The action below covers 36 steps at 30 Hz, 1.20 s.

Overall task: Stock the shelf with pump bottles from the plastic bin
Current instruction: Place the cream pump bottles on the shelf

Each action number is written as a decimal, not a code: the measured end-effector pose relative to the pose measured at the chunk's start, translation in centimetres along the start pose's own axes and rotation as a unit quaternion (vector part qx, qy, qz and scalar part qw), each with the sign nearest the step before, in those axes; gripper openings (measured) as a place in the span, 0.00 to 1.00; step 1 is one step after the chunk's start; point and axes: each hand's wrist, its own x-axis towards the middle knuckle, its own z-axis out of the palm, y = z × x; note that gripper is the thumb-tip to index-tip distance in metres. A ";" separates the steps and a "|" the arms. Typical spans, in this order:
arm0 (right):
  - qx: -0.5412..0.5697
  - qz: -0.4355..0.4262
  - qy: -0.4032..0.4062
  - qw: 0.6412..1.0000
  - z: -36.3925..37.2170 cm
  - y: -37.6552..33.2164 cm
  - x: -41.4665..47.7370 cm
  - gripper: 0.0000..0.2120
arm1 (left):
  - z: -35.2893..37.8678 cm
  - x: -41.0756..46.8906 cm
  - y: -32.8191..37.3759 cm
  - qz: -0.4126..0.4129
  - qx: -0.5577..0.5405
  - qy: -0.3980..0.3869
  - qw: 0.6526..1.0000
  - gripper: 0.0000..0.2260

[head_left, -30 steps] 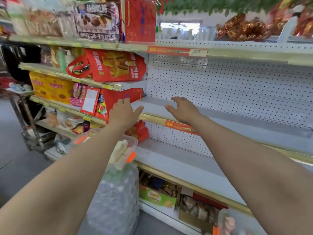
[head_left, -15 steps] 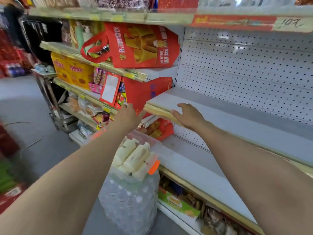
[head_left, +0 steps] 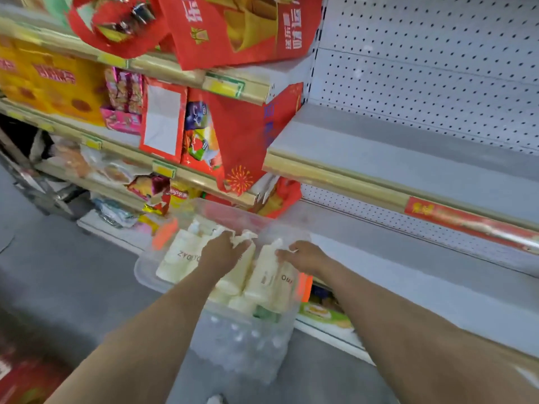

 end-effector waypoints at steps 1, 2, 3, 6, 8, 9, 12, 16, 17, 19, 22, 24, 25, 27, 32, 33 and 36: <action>0.020 0.026 -0.003 0.999 1.1 -0.1 0.4 0.36 | -0.1 0.8 -0.4 0.019 0.020 0.000 1.000 0.29; 0.050 0.050 -0.002 0.998 2.0 -0.4 0.5 0.37 | -0.3 1.5 -0.5 0.036 0.042 -0.005 0.998 0.29; 0.089 0.069 0.000 0.994 2.8 -0.6 0.7 0.38 | -0.5 2.1 -0.5 0.055 0.066 -0.012 0.996 0.29; 0.175 0.117 0.015 0.977 4.7 -1.4 0.7 0.46 | -1.1 3.2 -0.9 0.085 0.123 -0.042 0.988 0.28; 0.185 0.137 0.039 0.972 5.8 -1.8 0.8 0.43 | -1.6 3.6 -1.5 0.106 0.142 -0.051 0.983 0.27; 0.194 0.142 0.050 0.969 6.2 -2.0 0.9 0.41 | -1.7 3.7 -1.9 0.114 0.143 -0.055 0.982 0.26; 0.268 0.156 0.050 0.949 6.6 -2.0 1.2 0.32 | -2.0 3.5 -2.9 0.129 0.121 -0.059 0.982 0.25; 0.399 0.151 -0.011 0.904 5.0 -1.2 0.4 0.27 | -2.0 3.2 -3.7 0.147 0.095 -0.067 0.982 0.25; 0.429 0.142 -0.024 0.892 4.6 -1.0 -0.1 0.26 | -2.0 3.1 -3.7 0.149 0.088 -0.070 0.982 0.25; 0.491 0.126 -0.032 0.861 3.7 -0.4 -0.9 0.25 | -1.9 2.9 -3.7 0.155 0.098 -0.077 0.980 0.26; 0.577 0.111 -0.021 0.809 3.0 0.4 -1.7 0.24 | -2.0 2.8 -3.4 0.146 0.090 -0.103 0.980 0.29; 0.624 0.105 -0.015 0.774 2.9 0.8 -2.0 0.28 | -1.9 2.7 -3.2 0.139 0.049 -0.133 0.980 0.31; 0.646 0.098 -0.020 0.756 2.9 0.9 -2.1 0.30 | -1.8 2.5 -3.3 0.141 0.025 -0.144 0.979 0.31; 0.670 0.069 -0.040 0.738 3.0 0.5 -2.6 0.26 | -1.2 2.1 -3.4 0.151 0.004 -0.143 0.978 0.30; 0.652 0.051 -0.038 0.755 2.9 0.5 -3.3 0.26 | 0.4 2.2 -3.7 0.185 -0.022 -0.079 0.979 0.25; 0.648 0.049 -0.036 0.760 2.7 0.7 -3.4 0.29 | 0.5 2.3 -3.4 0.180 -0.050 -0.069 0.980 0.25; 0.630 0.056 -0.031 0.774 2.1 1.4 -3.8 0.36 | 1.6 2.9 -2.4 0.143 -0.006 -0.025 0.989 0.31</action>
